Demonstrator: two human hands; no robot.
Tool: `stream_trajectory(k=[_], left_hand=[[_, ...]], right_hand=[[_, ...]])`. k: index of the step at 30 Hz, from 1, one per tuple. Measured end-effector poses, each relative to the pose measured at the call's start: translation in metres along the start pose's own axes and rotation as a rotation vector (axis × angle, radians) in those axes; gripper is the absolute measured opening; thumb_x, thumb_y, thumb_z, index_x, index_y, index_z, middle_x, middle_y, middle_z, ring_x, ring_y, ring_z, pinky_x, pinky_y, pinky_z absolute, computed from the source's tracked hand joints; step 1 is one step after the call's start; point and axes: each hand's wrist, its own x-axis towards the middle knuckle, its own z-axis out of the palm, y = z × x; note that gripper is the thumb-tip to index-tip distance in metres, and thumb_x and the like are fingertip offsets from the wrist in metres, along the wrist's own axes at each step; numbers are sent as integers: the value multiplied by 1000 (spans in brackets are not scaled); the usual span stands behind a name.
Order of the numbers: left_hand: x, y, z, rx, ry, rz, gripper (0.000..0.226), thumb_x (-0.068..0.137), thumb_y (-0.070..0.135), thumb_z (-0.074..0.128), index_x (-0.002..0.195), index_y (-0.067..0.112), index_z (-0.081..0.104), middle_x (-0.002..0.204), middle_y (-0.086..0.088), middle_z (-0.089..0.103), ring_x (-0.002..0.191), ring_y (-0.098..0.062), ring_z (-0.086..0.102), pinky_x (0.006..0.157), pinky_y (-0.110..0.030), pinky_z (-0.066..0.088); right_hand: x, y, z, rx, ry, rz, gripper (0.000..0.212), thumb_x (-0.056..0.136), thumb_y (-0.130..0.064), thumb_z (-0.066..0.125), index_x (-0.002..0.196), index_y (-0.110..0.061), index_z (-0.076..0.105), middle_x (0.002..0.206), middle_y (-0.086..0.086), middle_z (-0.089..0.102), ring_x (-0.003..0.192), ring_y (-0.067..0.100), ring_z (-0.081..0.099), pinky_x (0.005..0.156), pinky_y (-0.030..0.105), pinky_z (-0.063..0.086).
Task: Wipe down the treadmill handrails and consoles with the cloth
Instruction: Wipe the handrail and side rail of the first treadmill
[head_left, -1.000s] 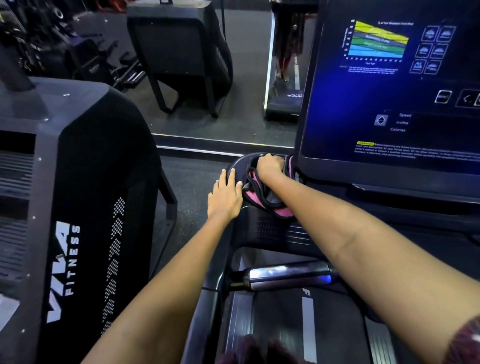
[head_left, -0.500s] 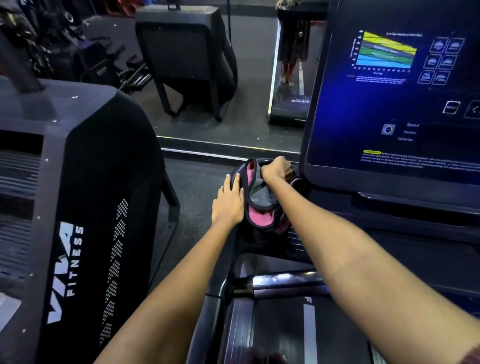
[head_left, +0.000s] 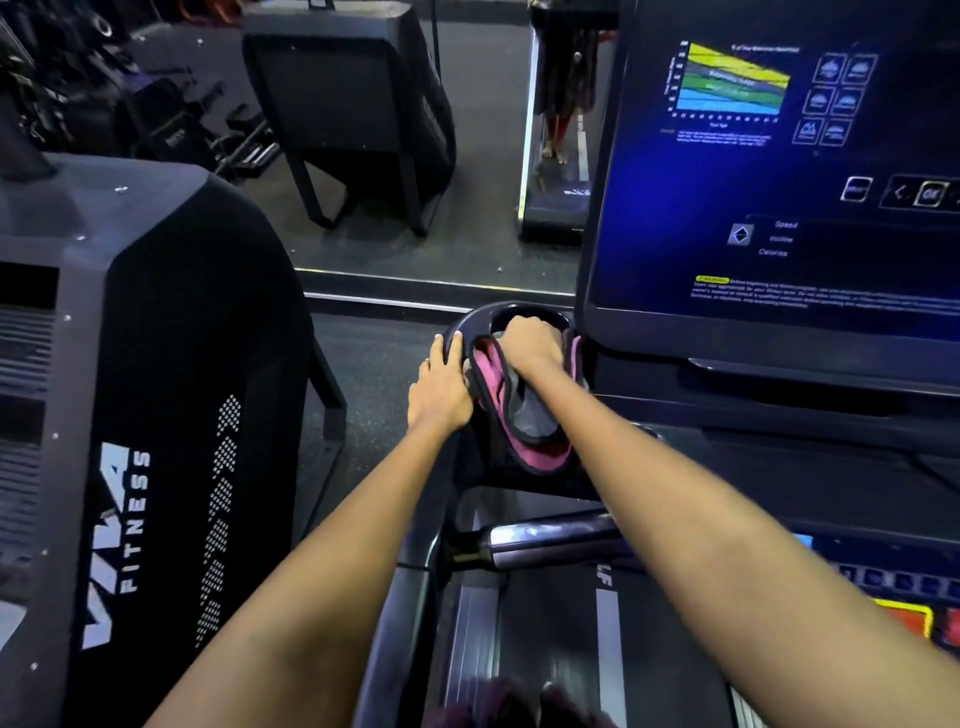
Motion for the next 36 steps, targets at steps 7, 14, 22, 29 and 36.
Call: stream_trajectory(k=[7, 14, 22, 29, 36], left_hand=[[-1, 4, -1, -84, 26, -36, 52, 102, 36, 24, 151, 23, 14, 159, -4, 8, 136, -31, 29, 102, -49, 34], [-5, 4, -1, -70, 28, -30, 51, 102, 38, 23, 151, 24, 15, 159, -3, 7, 138, -32, 26, 104, -49, 31], [-6, 0, -1, -31, 12, 14, 51, 103, 36, 21, 151, 22, 11, 159, -6, 5, 136, -33, 28, 100, -49, 35], [-5, 1, 0, -78, 28, -10, 50, 103, 36, 21, 151, 24, 14, 159, -4, 7, 138, -31, 25, 103, -48, 33], [-4, 2, 1, -83, 32, -6, 50, 103, 34, 21, 151, 23, 13, 159, -3, 7, 139, -30, 25, 104, -48, 32]], right_hand=[[-72, 15, 12, -277, 210, -67, 53, 96, -46, 32, 120, -4, 54, 121, 17, 57, 109, 32, 44, 92, 41, 32], [-104, 2, 15, -679, 54, 178, 48, 99, -30, 23, 131, 2, 40, 121, 19, 53, 101, 24, 49, 82, 33, 36], [-47, -14, -1, -434, -87, 346, 53, 96, -28, 30, 138, 5, 36, 142, 26, 34, 125, 36, 37, 101, 57, 28], [-21, -12, -12, -378, -43, 252, 39, 101, -18, 32, 130, 4, 46, 136, 26, 43, 126, 39, 39, 101, 45, 35], [13, -5, -11, -119, 68, 272, 44, 96, -15, 44, 133, 7, 43, 141, 31, 33, 131, 38, 31, 107, 41, 31]])
